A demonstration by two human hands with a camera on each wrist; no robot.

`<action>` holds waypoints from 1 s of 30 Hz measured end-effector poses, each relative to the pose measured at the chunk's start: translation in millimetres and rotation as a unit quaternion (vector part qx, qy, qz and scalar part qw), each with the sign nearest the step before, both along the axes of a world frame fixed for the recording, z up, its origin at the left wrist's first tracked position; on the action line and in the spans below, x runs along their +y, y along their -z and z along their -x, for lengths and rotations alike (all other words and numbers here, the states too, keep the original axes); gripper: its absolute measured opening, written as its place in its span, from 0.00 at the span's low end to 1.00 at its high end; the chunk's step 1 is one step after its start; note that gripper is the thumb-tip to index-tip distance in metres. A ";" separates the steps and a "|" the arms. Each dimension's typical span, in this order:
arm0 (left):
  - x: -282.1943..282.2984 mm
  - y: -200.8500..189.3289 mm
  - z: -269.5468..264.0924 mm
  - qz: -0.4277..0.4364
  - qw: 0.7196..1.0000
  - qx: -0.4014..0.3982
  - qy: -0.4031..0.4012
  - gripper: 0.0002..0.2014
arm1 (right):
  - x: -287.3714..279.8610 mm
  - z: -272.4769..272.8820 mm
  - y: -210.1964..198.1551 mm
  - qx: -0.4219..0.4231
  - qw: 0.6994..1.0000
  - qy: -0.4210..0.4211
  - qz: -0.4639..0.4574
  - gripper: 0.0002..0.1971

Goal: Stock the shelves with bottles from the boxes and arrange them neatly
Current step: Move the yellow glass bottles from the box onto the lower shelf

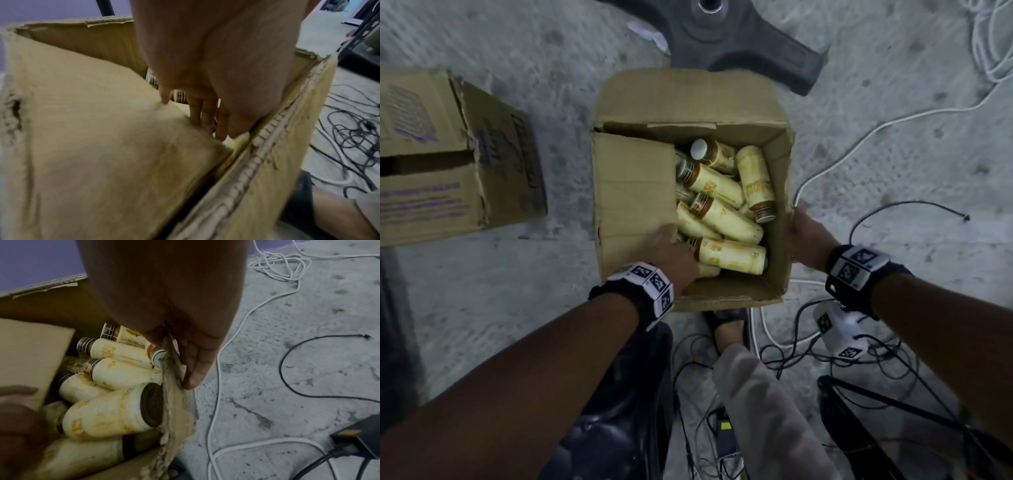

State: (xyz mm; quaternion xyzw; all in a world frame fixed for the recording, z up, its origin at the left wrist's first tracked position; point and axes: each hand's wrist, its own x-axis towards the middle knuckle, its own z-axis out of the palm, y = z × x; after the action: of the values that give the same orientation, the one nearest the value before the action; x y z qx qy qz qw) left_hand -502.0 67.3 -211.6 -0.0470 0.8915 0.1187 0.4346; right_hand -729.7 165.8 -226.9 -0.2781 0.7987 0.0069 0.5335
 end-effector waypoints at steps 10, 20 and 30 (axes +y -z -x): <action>-22.0 -87.9 -60.8 0.154 0.908 0.202 -0.334 0.03 | -2.4 -16.8 -6.0 0.072 0.997 0.017 -0.001 0.16; -55.2 12.6 -80.4 0.036 0.607 0.049 -0.792 0.20 | -8.8 -15.8 1.1 0.100 0.994 0.042 -0.032 0.16; -60.3 19.9 -102.5 0.104 0.699 0.145 -0.693 0.08 | -14.2 -12.1 -12.2 0.152 0.988 -0.029 -0.027 0.17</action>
State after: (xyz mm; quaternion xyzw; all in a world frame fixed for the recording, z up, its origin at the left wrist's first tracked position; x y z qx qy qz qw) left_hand -399.5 7.0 -231.4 -0.6783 0.6659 0.2981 0.0876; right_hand -717.7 151.6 -214.8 -0.2822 0.8618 0.0859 0.4126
